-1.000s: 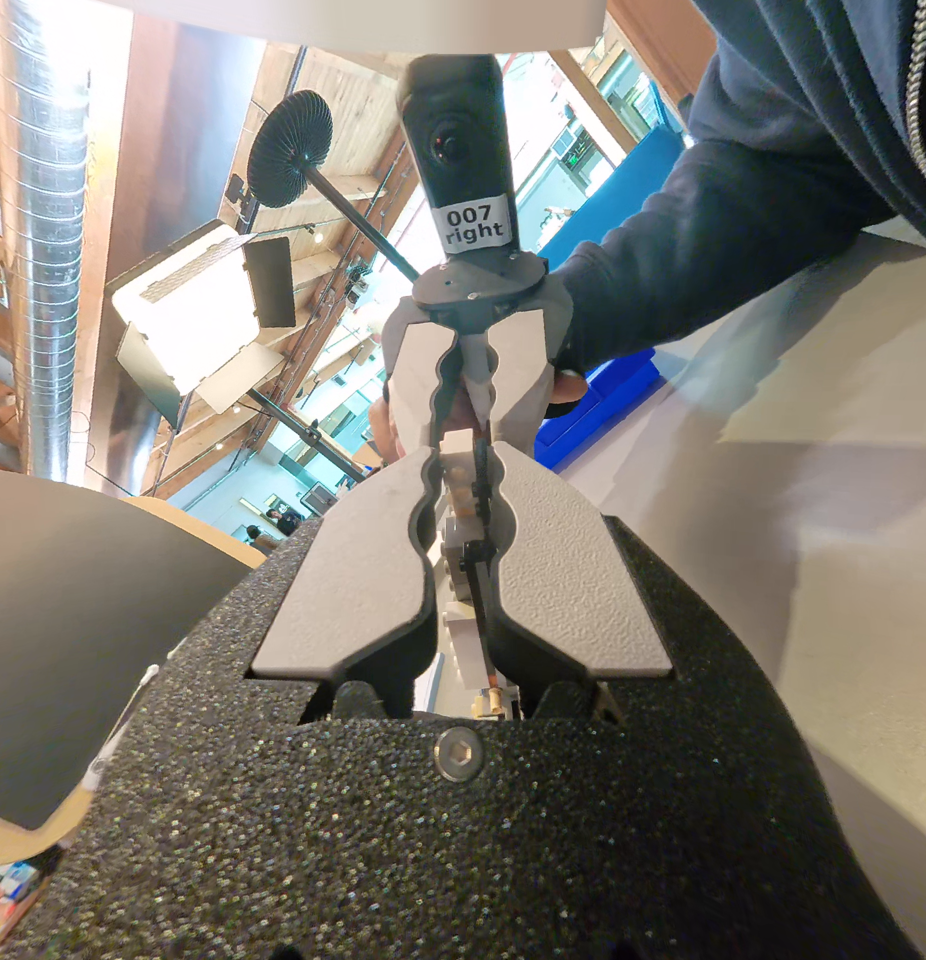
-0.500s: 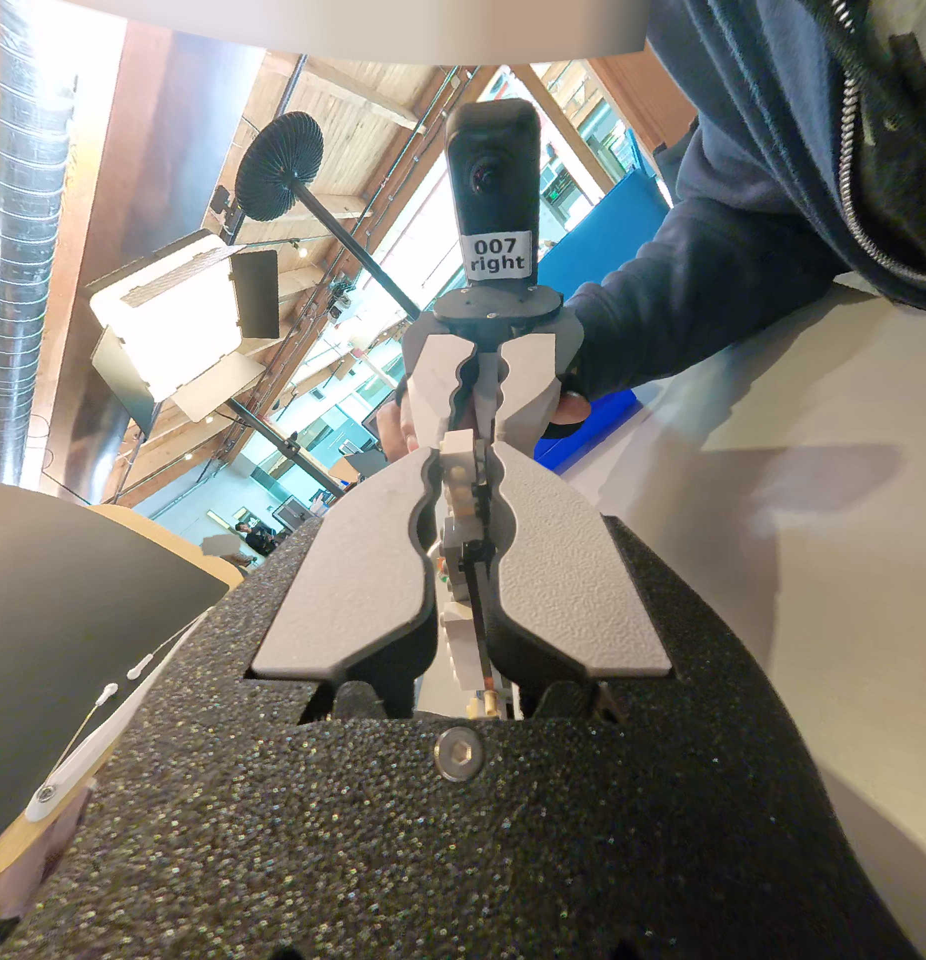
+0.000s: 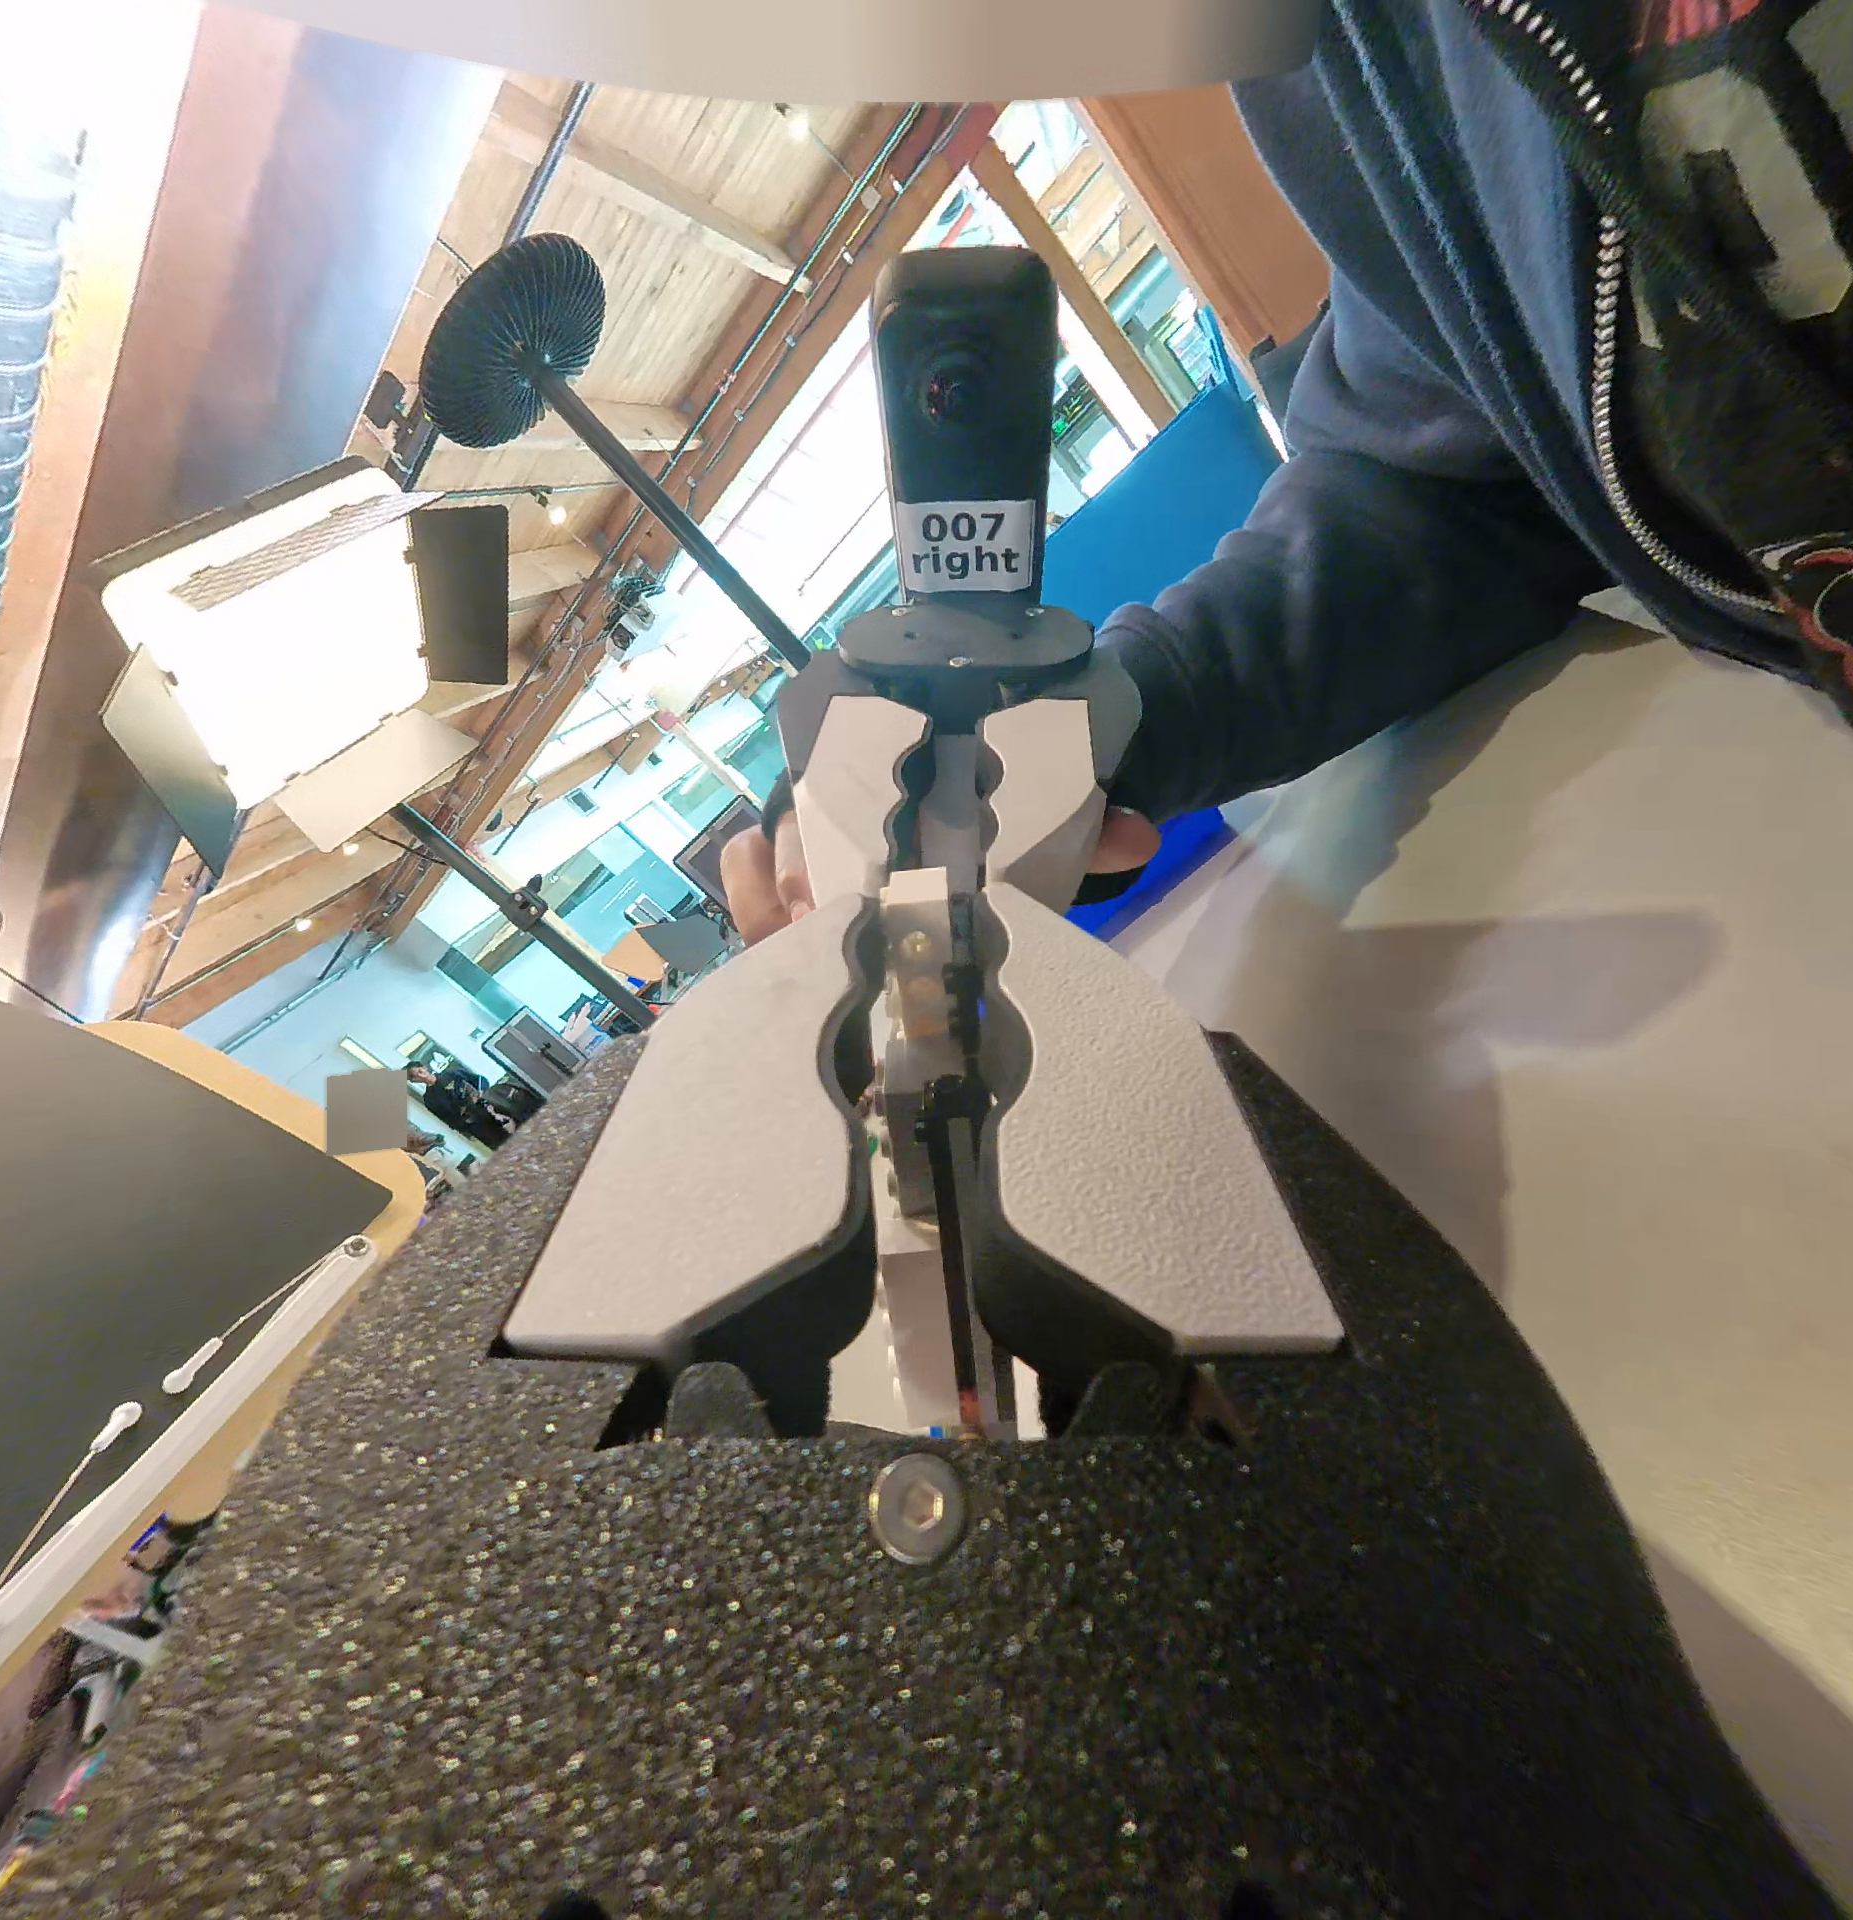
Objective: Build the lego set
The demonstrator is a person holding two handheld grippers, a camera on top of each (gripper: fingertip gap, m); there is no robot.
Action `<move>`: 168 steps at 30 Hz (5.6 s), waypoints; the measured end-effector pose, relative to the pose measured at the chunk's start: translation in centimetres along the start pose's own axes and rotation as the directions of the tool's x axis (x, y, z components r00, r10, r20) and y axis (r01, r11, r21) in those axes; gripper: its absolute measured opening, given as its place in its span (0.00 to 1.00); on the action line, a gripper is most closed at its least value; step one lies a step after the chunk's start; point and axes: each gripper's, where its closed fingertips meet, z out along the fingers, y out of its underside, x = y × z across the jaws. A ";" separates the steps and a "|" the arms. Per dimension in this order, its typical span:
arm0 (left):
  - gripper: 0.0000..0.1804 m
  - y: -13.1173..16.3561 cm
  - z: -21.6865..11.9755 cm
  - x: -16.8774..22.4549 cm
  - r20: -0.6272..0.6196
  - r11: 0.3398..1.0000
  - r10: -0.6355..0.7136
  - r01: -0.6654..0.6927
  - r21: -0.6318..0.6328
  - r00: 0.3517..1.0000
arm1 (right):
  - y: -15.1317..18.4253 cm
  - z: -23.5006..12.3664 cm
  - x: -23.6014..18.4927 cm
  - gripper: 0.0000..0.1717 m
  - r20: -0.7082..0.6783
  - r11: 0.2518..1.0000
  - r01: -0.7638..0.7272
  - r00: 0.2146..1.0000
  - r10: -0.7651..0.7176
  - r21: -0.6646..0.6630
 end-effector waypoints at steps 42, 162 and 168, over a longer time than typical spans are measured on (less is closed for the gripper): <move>0.09 -0.5 0.1 0.2 -0.049 0.989 -0.131 0.134 0.058 0.990 | 1.0 0.9 -0.2 0.16 0.005 0.990 -0.135 0.991 0.135 0.049; 0.08 0.1 0.0 1.2 -0.161 0.991 -0.127 0.133 0.031 0.979 | -1.1 0.8 -0.4 0.10 0.009 0.981 -0.138 0.990 0.138 0.134; 0.08 0.0 0.0 1.0 -0.162 0.988 -0.139 0.148 0.042 0.977 | -1.2 0.8 -0.3 0.10 0.001 0.983 -0.122 0.992 0.123 0.140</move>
